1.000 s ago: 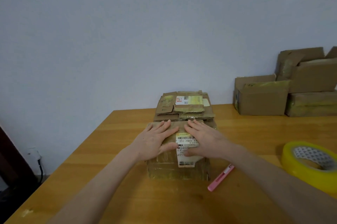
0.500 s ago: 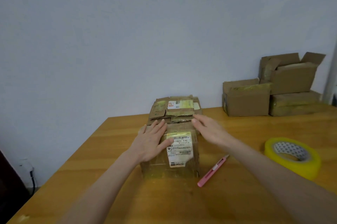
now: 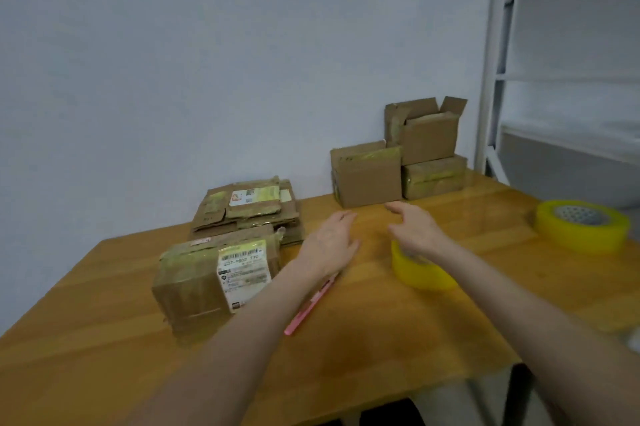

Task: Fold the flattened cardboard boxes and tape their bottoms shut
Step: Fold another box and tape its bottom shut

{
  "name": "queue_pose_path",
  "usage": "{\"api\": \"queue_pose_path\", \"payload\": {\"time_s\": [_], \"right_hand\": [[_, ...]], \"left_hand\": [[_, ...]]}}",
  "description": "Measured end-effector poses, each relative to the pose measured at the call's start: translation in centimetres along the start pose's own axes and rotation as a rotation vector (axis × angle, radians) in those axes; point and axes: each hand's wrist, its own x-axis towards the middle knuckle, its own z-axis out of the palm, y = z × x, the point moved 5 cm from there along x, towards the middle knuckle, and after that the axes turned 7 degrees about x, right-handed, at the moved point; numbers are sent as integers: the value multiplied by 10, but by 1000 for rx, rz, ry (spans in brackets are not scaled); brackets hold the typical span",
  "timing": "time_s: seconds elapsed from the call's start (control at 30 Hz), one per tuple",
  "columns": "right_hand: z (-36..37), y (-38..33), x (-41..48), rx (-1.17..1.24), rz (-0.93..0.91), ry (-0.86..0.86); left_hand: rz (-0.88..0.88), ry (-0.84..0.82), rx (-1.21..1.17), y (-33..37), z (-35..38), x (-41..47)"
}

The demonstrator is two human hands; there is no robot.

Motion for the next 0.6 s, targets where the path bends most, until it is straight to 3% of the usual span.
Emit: {"api": "queue_pose_path", "payload": {"time_s": [0.1, 0.23, 0.33, 0.43, 0.6], "right_hand": [[-12, 33, -11, -148, 61, -73], [1, 75, -20, -557, 124, -280], [4, 79, -19, -641, 48, -227], [-9, 56, -9, -396, -28, -145], [-38, -31, 1, 275, -248, -96]], "left_hand": [[-66, -152, -128, 25, 28, 9], [-83, -277, -192, 45, 55, 8], [-59, -303, -248, 51, 60, 7], [-86, -185, -281, 43, 42, 16], [-231, 264, -389, -9, -59, 27]]}}
